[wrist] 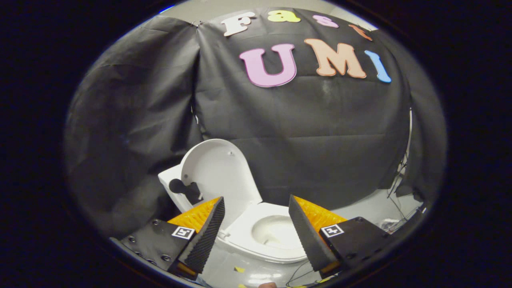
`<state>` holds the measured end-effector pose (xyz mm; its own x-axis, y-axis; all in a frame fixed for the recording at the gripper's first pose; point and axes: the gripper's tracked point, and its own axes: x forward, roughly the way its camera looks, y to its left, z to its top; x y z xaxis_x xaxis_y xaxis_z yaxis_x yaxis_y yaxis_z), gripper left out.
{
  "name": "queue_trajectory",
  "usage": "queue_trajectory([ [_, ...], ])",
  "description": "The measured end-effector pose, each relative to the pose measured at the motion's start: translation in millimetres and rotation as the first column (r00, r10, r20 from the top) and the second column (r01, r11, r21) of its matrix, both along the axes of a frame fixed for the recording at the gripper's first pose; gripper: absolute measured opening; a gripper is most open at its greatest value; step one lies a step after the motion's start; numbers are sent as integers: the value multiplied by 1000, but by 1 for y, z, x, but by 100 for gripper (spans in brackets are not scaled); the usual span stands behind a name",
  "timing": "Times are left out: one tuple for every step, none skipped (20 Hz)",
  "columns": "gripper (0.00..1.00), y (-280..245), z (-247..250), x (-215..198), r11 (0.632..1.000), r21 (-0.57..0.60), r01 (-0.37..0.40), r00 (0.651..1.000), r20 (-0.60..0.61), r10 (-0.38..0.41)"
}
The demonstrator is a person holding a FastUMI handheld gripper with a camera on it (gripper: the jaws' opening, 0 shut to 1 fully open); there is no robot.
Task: Open the toilet lid.
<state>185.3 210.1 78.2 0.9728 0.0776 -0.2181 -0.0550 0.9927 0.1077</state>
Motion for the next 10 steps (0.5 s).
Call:
queue_trajectory([
  [99, -12, 0, -9, 1000, -11, 14, 1000, 15, -14],
  [99, -21, 0, -15, 1000, -21, 19, 999, 28, -18],
  [99, -31, -2, -22, 999, -29, 23, 999, 41, -22],
  [99, -42, -3, -29, 999, -25, 33, 998, 52, -32],
  [99, -53, -6, -34, 999, -13, 44, 998, 54, -43],
  [99, -64, -10, -38, 998, 1, 55, 997, 49, -55],
  [99, -73, -16, -44, 998, 10, 68, 997, 46, -68],
  [98, -86, -19, -48, 996, 10, 85, 995, 45, -85],
  [99, -98, -23, -52, 995, 9, 99, 994, 44, -99],
  [99, -108, -25, -57, 994, 8, 108, 993, 50, -108],
])
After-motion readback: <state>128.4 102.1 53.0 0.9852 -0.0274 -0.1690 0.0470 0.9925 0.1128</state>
